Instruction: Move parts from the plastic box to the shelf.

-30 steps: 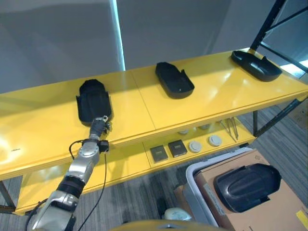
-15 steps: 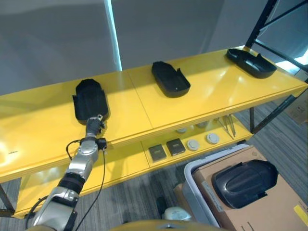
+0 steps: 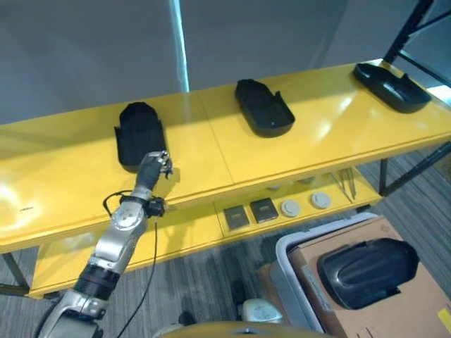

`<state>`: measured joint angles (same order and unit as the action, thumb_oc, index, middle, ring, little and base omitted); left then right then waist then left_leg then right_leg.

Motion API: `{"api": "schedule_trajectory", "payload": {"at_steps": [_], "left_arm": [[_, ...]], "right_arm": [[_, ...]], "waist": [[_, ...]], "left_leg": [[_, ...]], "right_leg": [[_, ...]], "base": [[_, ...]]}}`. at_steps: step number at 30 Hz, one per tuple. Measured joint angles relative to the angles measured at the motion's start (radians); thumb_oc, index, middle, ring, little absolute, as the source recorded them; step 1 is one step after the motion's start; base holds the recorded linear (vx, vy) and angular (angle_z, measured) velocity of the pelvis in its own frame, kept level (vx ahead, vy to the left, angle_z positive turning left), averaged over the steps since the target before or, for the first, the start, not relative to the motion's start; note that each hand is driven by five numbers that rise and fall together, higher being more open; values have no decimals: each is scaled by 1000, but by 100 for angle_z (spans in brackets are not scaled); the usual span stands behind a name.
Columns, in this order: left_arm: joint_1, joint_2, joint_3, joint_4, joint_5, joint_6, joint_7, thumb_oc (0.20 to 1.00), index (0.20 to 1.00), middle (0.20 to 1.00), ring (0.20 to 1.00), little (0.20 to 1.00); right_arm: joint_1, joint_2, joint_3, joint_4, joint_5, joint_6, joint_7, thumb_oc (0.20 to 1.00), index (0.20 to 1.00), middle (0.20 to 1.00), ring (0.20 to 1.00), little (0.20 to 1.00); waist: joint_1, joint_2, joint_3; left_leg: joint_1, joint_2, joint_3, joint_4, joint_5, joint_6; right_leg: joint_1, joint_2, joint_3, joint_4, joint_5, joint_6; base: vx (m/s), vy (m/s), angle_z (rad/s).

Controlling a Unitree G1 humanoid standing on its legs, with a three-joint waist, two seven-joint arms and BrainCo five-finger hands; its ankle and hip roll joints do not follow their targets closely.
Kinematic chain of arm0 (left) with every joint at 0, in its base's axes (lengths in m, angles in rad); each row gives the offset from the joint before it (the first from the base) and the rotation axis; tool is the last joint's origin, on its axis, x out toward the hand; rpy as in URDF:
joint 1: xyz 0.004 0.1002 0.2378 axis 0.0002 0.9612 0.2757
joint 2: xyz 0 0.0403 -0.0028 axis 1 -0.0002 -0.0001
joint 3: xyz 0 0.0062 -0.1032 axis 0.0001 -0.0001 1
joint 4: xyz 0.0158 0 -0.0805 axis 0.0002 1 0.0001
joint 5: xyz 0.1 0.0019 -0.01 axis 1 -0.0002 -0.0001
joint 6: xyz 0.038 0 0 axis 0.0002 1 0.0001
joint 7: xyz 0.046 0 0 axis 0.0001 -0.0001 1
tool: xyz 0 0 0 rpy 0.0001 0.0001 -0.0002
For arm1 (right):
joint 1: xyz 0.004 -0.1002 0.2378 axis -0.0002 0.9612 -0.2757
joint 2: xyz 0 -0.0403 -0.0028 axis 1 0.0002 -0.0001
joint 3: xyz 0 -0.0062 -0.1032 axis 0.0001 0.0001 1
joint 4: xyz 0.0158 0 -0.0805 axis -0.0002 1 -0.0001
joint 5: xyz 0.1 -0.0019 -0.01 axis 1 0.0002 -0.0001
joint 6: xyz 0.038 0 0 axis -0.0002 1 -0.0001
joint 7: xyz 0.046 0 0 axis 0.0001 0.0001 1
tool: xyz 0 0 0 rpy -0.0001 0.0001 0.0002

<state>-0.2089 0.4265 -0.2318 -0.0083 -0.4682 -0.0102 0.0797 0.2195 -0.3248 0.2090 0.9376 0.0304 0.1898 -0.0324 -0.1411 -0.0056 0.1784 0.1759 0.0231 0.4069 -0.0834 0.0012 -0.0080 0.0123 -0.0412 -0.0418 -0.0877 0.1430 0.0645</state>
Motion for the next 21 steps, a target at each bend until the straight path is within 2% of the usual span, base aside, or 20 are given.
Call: {"api": "schedule_trajectory", "payload": {"at_steps": [1, 2, 3, 4, 8, 11, 13, 14, 15, 16, 17, 19, 21], "left_arm": [[15, 8, 1, -44, -8, 5, -23, 200, 200, 200, 200, 200], [29, 13, -1, -76, -21, 4, -53, 366, 366, 366, 366, 366], [35, 15, -4, -90, -40, 5, -80, 884, 884, 884, 884, 884], [41, 17, -4, -99, -50, 6, -96, 1000, 1000, 1000, 1000, 1000], [70, 36, -4, -138, -118, 13, -164, 1000, 1000, 1000, 1000, 1000], [79, 54, -6, -152, -142, 31, -233, 1000, 1000, 1000, 1000, 1000], [106, 87, 0, -174, -161, 32, -277, 1000, 1000, 1000, 1000, 1000], [138, 118, 10, -205, -186, 39, -314, 1000, 1000, 1000, 1000, 1000], [156, 131, 35, -217, -203, 48, -346, 1000, 1000, 1000, 1000, 1000], [163, 128, 40, -214, -212, 57, -356, 1000, 1000, 1000, 1000, 1000], [163, 128, 33, -214, -228, 68, -371, 1000, 1000, 1000, 1000, 1000], [161, 132, 30, -213, -238, 84, -379, 1000, 1000, 1000, 1000, 1000], [160, 125, 27, -201, -238, 94, -367, 1000, 1000, 1000, 1000, 1000]], "right_arm": [[0, 1, -11, -11, 0, 4, 0, 1000, 1000, 1000, 1000, 1000], [0, 2, -19, -18, 0, 7, -2, 1000, 1000, 1000, 1000, 1000], [-2, 3, -24, -17, 0, 11, -3, 1000, 1000, 1000, 1000, 1000], [-2, 4, -27, -17, 1, 11, -6, 1000, 1000, 1000, 1000, 1000], [-1, 8, -39, -6, 2, 11, -44, 1000, 1000, 1000, 1000, 1000], [0, 28, -88, 25, 19, 11, -65, 1000, 1000, 1000, 1000, 1000], [1, 52, -119, 37, 40, 9, -80, 1000, 1000, 1000, 1000, 1000], [-12, 63, -118, 51, 45, 6, -80, 1000, 1000, 1000, 1000, 1000], [-37, 74, -113, 72, 42, 5, -79, 1000, 1000, 1000, 1000, 1000], [-50, 76, -112, 96, 41, 4, -78, 1000, 1000, 1000, 1000, 1000], [-64, 72, -108, 112, 41, -2, -78, 1000, 1000, 1000, 1000, 1000], [-86, 60, -89, 139, 41, -14, -77, 1000, 1000, 1000, 1000, 1000], [-92, 42, -65, 136, 41, -21, -77, 1000, 1000, 1000, 1000, 1000]], "waist": [[3, 1, 1], [5, 2, 1], [9, 3, 1], [10, 4, 2], [16, 4, 2], [8, 1, 9], [5, -11, 16], [30, -10, 18], [47, -9, 25], [55, 7, 30], [60, 15, 29], [70, 18, 27], [85, 12, 15]], "left_leg": [[-1, -2, 0, 0, -1, 2], [0, -7, -2, -1, -2, 4], [0, -11, -3, 0, -4, 7], [0, -14, -3, -1, -6, 9], [0, -41, 0, -1, -16, 22], [-4, -66, 11, 0, -19, 41], [1, -71, 52, 5, -17, 45], [-2, -50, 142, 6, -22, 56], [-7, -36, 213, -1, -26, 62], [-7, -17, 267, -1, -27, 64], [-7, 7, 325, 2, -31, 59], [-6, 36, 412, 29, -37, 49], [-9, 58, 504, 54, -44, 36]], "right_leg": [[0, -2, 0, 0, 0, 1], [0, -5, 0, 0, 1, 2], [0, -9, 1, 1, 3, 5], [0, -11, 3, 3, 4, 7], [-4, -38, 6, 0, 4, 26], [-17, -61, 15, 10, 20, 60], [-41, -56, -4, 26, 57, 80], [-71, -52, -101, 1, 96, 154], [-98, -51, -252, 71, 36, 137], [-132, -58, -360, 211, -30, 109], [-156, -69, -435, 360, -109, 112], [-154, -111, -519, 495, -196, 109], [-119, -172, -613, 535, -251, 102]], "base": [[-87, 149, -1], [-93, 154, 3], [-73, 147, 3], [-53, 112, 1], [-73, 140, -1], [-96, 89, -10], [-127, 82, -62], [-125, 88, -158], [-141, 75, -189], [-189, 21, -176], [-165, -8, -152], [-112, -62, -147], [-30, -179, -154]]}}
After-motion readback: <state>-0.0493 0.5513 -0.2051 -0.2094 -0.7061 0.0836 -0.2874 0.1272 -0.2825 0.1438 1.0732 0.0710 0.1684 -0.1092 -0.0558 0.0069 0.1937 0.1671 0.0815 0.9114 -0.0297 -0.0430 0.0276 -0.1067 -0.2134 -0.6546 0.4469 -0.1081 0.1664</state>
